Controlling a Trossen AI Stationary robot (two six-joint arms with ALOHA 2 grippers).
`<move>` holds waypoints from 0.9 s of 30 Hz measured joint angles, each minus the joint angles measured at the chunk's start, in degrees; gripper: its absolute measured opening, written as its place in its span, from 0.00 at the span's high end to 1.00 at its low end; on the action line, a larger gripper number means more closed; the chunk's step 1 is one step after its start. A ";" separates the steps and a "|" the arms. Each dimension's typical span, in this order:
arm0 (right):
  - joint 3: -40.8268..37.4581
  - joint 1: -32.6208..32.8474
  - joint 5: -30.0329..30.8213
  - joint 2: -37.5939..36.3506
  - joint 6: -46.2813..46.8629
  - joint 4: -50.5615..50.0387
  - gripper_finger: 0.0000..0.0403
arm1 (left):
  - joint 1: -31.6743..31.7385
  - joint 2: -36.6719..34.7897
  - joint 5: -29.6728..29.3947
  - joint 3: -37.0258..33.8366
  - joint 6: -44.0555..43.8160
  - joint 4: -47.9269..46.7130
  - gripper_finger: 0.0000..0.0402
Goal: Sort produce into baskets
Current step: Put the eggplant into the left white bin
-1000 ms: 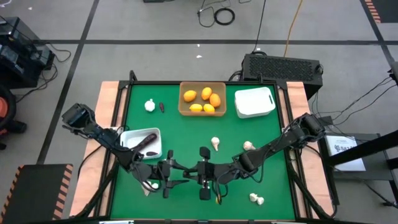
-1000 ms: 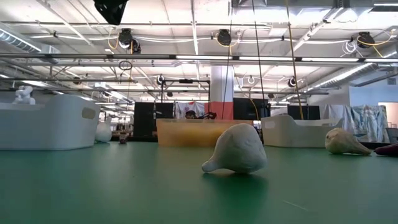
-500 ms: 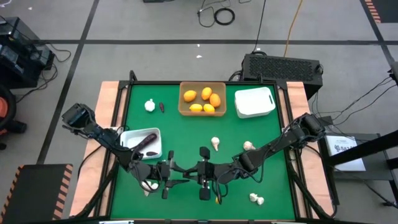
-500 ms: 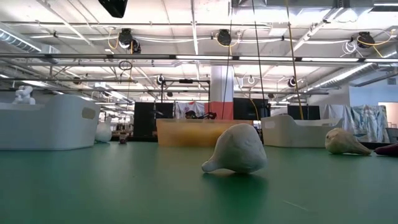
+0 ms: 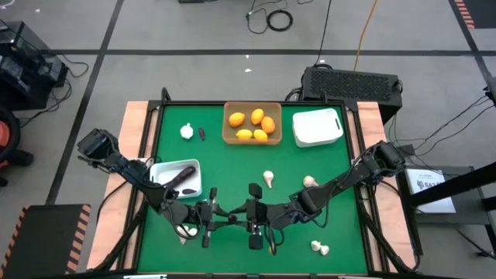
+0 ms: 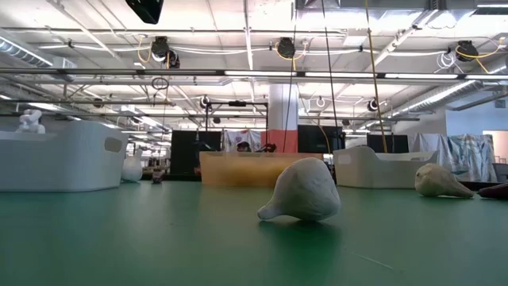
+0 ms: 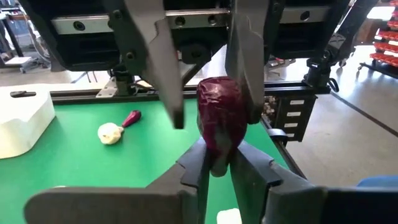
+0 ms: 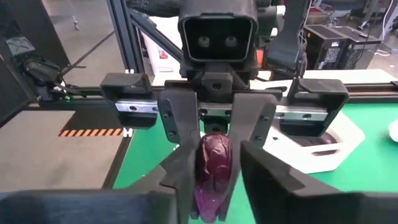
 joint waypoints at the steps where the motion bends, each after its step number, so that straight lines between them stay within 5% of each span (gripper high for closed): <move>1: 0.00 0.00 0.07 0.00 0.00 -0.25 0.68 | 0.00 -0.02 0.00 0.00 0.00 0.00 0.85; 10: 0.00 -0.04 0.11 0.00 0.33 -3.27 0.48 | -0.07 -9.15 0.24 0.00 -7.15 -16.31 0.85; 27: -0.02 0.21 -0.12 0.00 7.41 -15.73 0.42 | 0.00 -31.39 1.78 0.00 -53.87 -83.88 0.85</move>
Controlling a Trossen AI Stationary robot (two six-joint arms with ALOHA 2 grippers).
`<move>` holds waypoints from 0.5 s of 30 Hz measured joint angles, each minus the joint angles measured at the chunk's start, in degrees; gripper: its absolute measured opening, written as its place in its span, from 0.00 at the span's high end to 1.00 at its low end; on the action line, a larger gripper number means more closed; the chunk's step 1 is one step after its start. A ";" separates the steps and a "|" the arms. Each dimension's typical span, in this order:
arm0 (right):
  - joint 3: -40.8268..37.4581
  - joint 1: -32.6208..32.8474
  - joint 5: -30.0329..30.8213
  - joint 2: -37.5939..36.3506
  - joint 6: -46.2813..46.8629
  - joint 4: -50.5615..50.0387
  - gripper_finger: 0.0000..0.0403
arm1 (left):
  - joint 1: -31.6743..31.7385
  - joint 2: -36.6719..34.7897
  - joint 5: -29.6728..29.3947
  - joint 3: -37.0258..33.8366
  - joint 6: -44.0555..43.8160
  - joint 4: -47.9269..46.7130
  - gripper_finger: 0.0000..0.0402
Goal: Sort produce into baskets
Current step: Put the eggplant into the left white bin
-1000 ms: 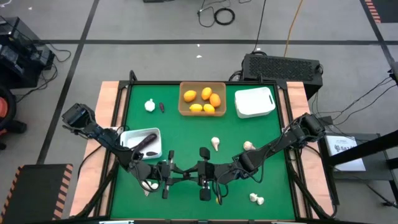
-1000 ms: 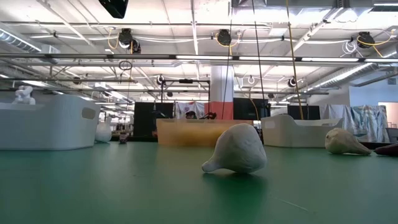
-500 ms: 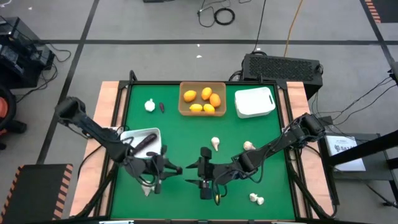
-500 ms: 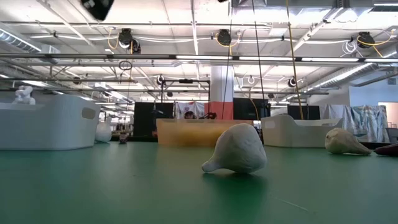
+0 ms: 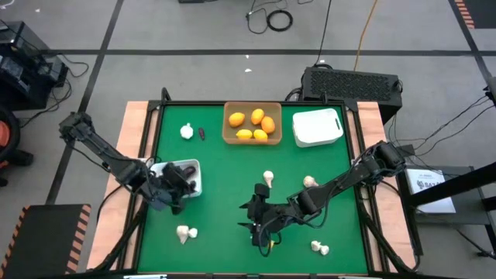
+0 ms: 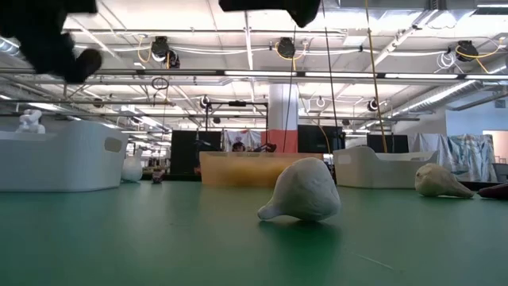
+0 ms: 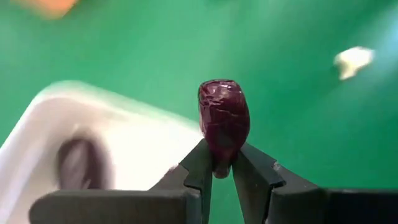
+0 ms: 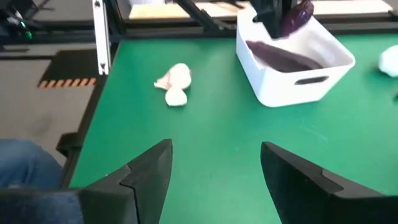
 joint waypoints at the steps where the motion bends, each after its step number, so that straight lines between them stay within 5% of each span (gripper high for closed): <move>1: 0.00 0.03 -0.01 0.00 0.28 -0.74 0.42 | -0.02 -0.10 1.09 0.00 -2.79 -2.78 0.85; 8: 0.00 0.68 0.00 0.00 0.39 -4.79 0.42 | -0.02 -0.04 9.25 0.00 -21.50 -19.87 0.85; 15: -1.79 2.06 0.05 0.00 0.39 -4.87 0.42 | -0.02 -0.04 11.02 0.00 -28.78 -23.86 0.85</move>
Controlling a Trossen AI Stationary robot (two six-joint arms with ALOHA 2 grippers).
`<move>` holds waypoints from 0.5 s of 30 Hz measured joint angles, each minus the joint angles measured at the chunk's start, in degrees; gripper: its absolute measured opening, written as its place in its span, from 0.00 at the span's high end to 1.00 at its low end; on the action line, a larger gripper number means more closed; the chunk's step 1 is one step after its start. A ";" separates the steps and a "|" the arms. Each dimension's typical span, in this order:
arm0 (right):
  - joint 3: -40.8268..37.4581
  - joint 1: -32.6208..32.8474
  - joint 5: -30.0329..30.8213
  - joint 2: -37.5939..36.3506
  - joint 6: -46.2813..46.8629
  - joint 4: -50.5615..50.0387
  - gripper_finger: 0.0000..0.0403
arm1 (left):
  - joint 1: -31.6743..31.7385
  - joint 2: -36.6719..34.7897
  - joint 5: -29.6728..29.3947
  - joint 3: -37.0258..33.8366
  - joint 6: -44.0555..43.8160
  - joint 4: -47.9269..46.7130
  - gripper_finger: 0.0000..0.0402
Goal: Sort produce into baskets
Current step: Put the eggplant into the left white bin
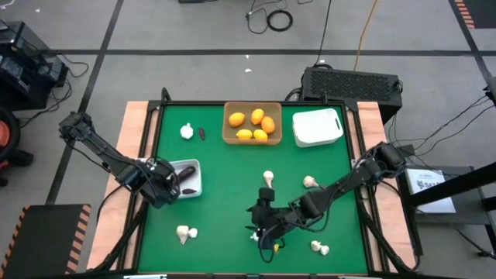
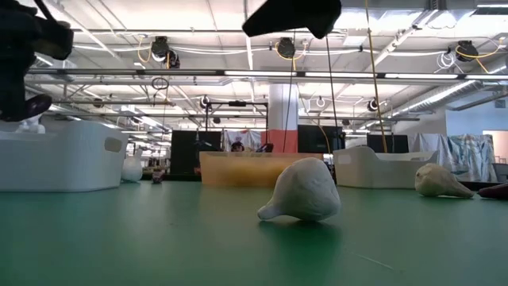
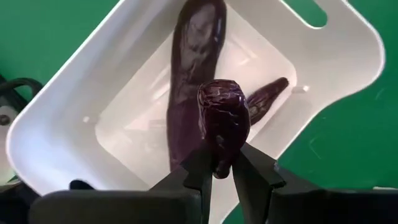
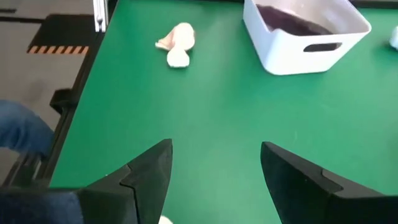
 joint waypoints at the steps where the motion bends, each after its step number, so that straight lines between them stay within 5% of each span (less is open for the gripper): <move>1: -0.35 0.18 0.06 0.00 0.00 0.05 0.42 | 0.02 0.00 0.06 0.00 -0.11 -0.28 0.85; 15: -4.74 1.25 0.20 0.00 0.11 0.89 0.42 | 6.35 0.00 4.28 0.00 -2.07 -4.91 0.58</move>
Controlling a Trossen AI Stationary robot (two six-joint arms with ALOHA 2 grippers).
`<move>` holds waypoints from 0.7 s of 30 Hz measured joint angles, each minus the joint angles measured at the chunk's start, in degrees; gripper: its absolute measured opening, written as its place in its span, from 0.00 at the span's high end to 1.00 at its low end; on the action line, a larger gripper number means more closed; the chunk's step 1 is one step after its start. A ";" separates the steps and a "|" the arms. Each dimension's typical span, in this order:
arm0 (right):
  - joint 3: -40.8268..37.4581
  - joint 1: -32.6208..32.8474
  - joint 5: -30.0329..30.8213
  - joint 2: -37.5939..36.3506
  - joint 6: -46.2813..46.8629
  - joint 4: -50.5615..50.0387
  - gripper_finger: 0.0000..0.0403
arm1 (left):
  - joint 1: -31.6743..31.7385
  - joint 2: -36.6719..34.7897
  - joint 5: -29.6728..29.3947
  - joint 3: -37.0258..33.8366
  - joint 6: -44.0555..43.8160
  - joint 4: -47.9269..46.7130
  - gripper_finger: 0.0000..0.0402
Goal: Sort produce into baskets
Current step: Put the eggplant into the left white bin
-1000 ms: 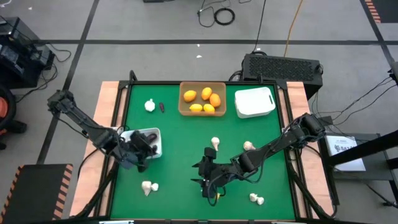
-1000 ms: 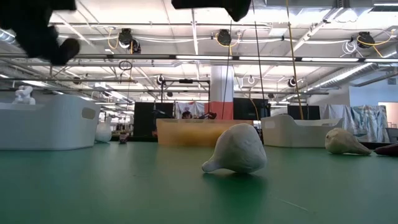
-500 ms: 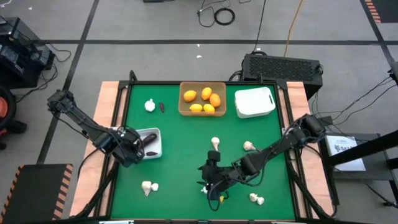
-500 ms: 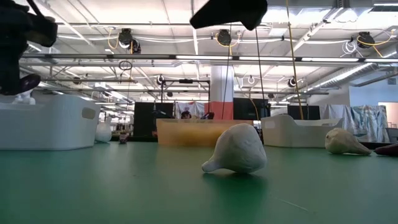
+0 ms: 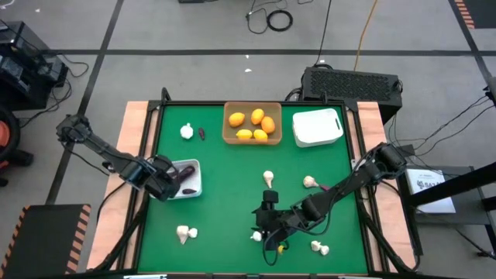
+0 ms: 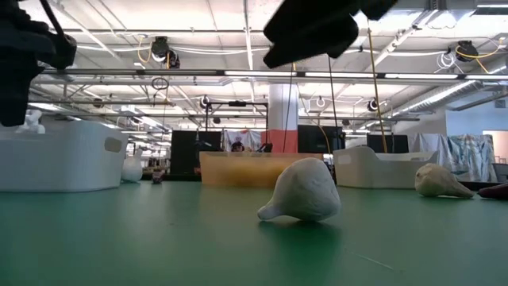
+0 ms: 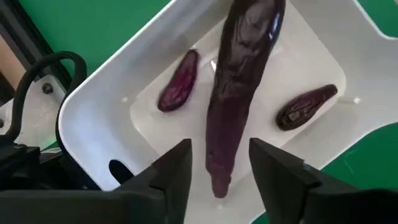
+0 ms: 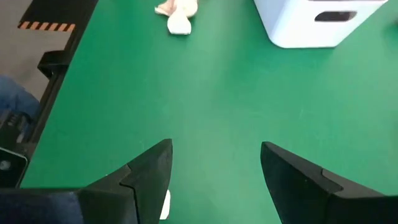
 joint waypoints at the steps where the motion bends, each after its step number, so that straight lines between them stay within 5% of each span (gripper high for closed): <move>1: -0.34 0.00 -0.02 0.00 0.25 -0.01 0.42 | 0.65 0.00 0.54 0.05 0.76 0.11 0.57; 6: -0.84 0.00 0.00 0.00 0.87 -0.05 0.42 | 4.05 0.00 0.53 3.11 2.99 0.61 0.56; 12: -0.84 0.00 0.02 0.00 0.86 0.32 0.42 | 9.79 0.00 -6.50 9.39 8.84 3.13 0.56; 16: -0.84 -0.02 0.13 0.32 0.91 1.41 0.42 | 17.04 1.20 -11.18 11.61 18.51 7.81 0.56; 21: -0.88 -0.13 0.48 0.42 0.89 1.65 0.42 | 30.28 6.23 -10.13 11.96 31.57 13.84 0.56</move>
